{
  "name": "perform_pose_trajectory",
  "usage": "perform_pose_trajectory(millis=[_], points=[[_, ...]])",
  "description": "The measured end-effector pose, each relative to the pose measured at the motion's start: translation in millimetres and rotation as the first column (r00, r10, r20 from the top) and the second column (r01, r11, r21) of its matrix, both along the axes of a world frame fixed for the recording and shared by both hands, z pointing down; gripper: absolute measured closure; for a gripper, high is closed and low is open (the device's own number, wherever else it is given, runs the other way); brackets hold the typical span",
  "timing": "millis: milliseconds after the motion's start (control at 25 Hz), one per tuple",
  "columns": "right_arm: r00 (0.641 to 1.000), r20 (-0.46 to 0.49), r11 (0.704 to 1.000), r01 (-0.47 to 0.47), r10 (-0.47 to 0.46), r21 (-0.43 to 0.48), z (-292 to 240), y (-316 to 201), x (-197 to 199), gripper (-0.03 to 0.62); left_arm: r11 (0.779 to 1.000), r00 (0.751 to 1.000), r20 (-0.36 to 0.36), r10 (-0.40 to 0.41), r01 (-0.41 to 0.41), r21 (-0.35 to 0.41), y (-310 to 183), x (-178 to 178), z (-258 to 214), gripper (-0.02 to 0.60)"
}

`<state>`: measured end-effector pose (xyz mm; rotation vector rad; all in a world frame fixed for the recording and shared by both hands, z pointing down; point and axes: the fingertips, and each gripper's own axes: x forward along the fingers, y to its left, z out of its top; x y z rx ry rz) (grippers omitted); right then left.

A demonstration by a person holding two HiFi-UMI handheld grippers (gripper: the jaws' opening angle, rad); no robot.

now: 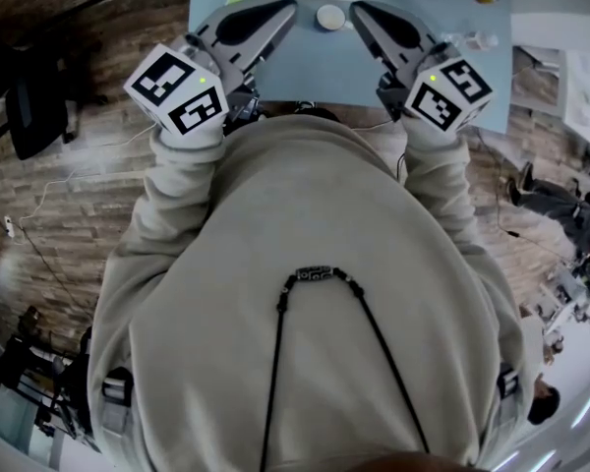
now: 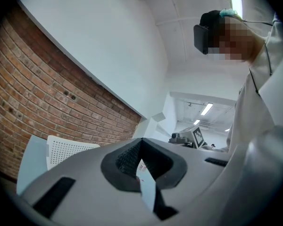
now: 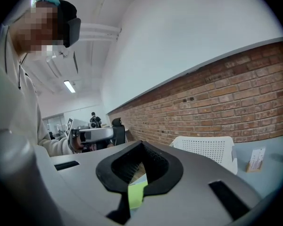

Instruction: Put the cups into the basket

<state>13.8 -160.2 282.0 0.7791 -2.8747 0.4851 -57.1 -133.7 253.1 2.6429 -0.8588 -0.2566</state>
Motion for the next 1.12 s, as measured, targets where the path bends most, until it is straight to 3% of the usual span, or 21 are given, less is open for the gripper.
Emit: perform_pose_trajectory(millis=[440, 760, 1120], points=[[0.998, 0.019, 0.998, 0.059, -0.059, -0.009, 2.9, -36.9, 12.5, 0.582, 0.998, 0.998, 0.024, -0.064, 0.064, -0.007, -33.3, 10.1, -0.5, 0.584], [0.996, 0.05, 0.997, 0.078, -0.078, 0.002, -3.6, -64.6, 46.6, 0.582, 0.997, 0.995, 0.064, -0.08, 0.08, 0.004, -55.6, 44.2, -9.7, 0.584], [0.991, 0.111, 0.994, 0.085, -0.077, -0.066, 17.9, -99.3, 83.1, 0.582, 0.99, 0.985, 0.125, -0.118, 0.126, -0.064, -88.4, 69.3, 3.6, 0.584]])
